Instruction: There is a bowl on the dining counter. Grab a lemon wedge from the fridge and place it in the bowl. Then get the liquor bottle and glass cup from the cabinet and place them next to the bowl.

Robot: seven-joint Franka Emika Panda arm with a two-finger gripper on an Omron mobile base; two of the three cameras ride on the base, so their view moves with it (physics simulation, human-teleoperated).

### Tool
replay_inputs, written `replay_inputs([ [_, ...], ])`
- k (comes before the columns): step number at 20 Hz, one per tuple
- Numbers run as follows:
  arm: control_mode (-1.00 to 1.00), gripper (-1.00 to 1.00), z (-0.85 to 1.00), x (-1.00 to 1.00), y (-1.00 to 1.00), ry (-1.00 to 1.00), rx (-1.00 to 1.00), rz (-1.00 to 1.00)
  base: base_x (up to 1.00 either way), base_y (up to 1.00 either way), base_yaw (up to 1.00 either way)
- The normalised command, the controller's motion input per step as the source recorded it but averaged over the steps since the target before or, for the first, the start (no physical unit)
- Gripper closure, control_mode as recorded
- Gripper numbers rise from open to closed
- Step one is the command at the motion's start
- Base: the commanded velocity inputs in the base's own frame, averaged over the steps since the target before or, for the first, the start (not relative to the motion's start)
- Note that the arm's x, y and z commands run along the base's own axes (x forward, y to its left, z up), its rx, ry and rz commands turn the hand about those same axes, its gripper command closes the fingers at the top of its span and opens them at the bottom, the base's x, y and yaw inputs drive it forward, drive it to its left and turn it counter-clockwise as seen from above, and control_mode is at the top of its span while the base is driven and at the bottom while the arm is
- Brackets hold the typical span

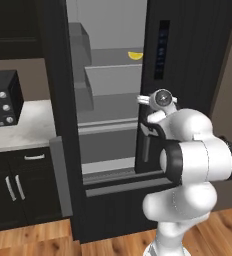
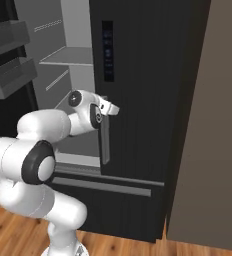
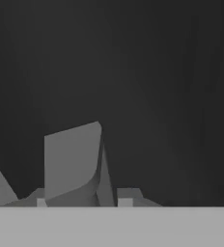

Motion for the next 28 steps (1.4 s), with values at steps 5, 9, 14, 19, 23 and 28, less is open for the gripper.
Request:
replay_inputs([
  [5,-1.00,1.00,0.00,-0.70,-1.00,-0.01,0.00,-0.11,0.00,0.00,0.00],
  [9,-1.00,1.00,0.00,-0.86,-1.00,0.00,0.00,-0.17,0.00,0.00,0.00],
  [14,-1.00,1.00,0.00,-0.98,-1.00,0.00,0.00,-0.17,0.00,0.00,0.00],
  [19,-1.00,1.00,0.03,-1.00,-1.00,0.00,0.01,-0.16,0.00,0.00,0.00],
  [23,-1.00,1.00,0.02,-1.00,-1.00,0.00,0.01,-0.18,0.00,0.00,0.00],
  [28,-1.00,-1.00,0.05,-0.99,-0.94,0.01,0.00,-0.20,0.00,0.00,0.00],
])
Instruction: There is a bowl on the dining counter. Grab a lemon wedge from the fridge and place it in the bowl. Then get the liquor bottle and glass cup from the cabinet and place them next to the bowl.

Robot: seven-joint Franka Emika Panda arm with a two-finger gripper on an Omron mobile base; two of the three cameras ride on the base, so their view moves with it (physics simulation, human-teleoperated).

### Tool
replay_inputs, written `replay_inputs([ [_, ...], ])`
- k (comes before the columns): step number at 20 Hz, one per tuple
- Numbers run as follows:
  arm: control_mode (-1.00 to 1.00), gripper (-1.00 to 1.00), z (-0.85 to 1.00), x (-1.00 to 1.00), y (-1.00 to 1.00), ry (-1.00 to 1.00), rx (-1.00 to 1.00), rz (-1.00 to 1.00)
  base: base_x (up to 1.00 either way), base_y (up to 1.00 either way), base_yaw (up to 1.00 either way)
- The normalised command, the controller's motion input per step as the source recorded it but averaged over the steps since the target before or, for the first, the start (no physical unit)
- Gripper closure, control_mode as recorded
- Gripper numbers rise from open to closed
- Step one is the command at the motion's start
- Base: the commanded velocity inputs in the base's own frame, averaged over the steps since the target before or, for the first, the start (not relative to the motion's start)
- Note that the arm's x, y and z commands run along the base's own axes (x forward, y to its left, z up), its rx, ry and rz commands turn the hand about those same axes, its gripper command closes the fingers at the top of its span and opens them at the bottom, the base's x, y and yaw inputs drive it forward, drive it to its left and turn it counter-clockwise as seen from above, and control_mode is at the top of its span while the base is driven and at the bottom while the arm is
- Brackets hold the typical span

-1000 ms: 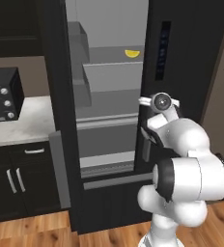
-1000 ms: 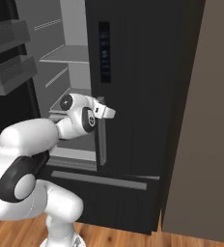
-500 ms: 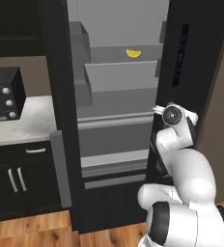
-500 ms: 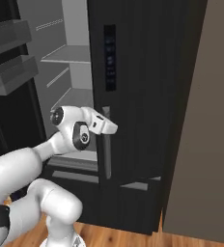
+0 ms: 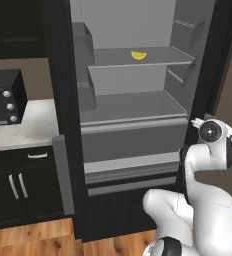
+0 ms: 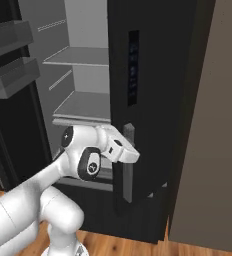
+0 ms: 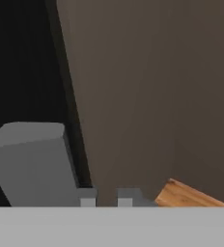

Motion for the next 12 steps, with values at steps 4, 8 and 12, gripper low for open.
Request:
replay_inputs([
  [4,-1.00,-1.00,0.34,-0.88,-0.09,0.01,0.04,-0.16,0.00,0.00,0.00],
  [8,-1.00,-1.00,0.53,-0.90,0.46,0.07,0.10,-0.06,0.00,0.00,0.00],
  [12,-1.00,-1.00,0.58,-0.54,0.93,0.13,0.10,0.00,0.00,0.00,0.00],
])
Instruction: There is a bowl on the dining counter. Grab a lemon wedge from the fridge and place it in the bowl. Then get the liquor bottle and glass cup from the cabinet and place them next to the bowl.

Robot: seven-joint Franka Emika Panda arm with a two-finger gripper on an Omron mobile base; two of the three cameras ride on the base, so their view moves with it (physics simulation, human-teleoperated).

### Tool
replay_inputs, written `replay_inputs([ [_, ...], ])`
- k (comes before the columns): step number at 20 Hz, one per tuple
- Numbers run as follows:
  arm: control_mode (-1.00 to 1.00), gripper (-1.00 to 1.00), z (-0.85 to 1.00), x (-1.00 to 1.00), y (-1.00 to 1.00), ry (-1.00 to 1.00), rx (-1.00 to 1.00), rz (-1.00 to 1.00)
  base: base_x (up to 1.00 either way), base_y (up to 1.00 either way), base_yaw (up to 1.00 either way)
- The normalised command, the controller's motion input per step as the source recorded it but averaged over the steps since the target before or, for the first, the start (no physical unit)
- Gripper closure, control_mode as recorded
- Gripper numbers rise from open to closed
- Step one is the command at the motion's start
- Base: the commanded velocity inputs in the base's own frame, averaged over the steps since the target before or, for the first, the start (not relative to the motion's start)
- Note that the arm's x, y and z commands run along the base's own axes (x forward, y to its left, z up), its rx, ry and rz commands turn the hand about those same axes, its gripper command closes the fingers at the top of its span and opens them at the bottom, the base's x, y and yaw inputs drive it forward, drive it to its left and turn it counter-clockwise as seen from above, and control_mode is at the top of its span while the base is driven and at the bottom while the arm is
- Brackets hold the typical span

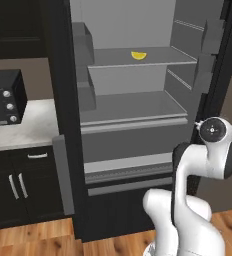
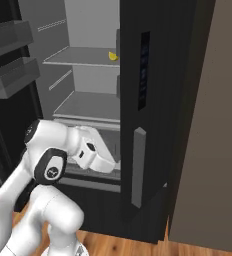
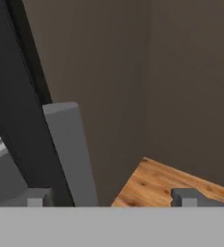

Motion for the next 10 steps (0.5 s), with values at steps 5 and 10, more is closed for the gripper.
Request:
replay_inputs([
  [5,-1.00,-1.00,0.45,0.10,0.91,0.20,0.11,0.01,0.00,0.00,0.00],
  [10,-1.00,-1.00,0.14,0.77,0.51,0.06,0.08,0.01,0.00,0.00,0.00],
])
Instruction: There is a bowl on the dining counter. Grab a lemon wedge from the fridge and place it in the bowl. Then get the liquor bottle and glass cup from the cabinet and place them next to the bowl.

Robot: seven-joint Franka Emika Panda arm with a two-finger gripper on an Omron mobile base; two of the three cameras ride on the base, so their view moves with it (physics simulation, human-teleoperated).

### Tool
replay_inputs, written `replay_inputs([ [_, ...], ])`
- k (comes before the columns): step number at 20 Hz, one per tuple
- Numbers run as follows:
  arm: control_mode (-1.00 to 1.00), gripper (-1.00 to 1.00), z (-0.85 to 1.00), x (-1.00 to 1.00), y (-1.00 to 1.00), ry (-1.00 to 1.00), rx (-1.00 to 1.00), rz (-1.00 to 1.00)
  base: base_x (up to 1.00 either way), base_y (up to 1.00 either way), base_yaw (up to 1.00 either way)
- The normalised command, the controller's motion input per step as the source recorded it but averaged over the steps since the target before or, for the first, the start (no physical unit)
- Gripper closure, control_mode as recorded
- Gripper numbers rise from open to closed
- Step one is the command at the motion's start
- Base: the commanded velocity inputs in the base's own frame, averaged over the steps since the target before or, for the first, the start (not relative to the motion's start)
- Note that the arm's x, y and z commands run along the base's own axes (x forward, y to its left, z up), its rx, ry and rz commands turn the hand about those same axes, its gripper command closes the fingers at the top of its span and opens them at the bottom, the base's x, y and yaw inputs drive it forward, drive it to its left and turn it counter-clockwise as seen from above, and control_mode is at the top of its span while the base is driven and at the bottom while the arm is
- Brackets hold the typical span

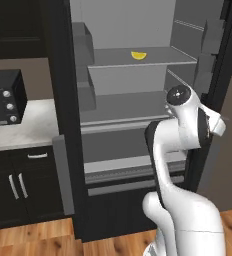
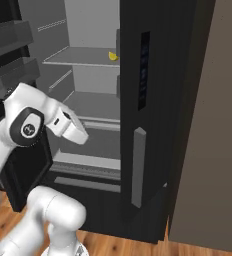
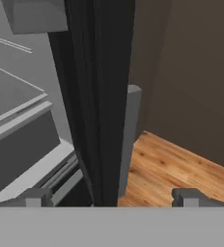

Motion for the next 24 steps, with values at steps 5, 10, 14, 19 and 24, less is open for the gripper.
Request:
replay_inputs([
  [5,-1.00,-1.00,-0.05,1.00,0.31,0.00,0.00,0.00,0.00,0.00,0.00],
  [10,-1.00,-1.00,-0.16,1.00,0.11,0.00,0.00,-0.01,0.00,0.00,0.00],
  [14,-1.00,-1.00,-0.12,0.79,-0.04,0.03,-0.07,-0.10,0.00,0.00,0.00],
  [19,-1.00,-1.00,-0.17,0.61,-0.28,0.01,-0.12,-0.17,0.00,0.00,0.00],
  [24,-1.00,-1.00,-0.22,0.41,-0.49,0.00,-0.14,-0.21,0.00,0.00,0.00],
])
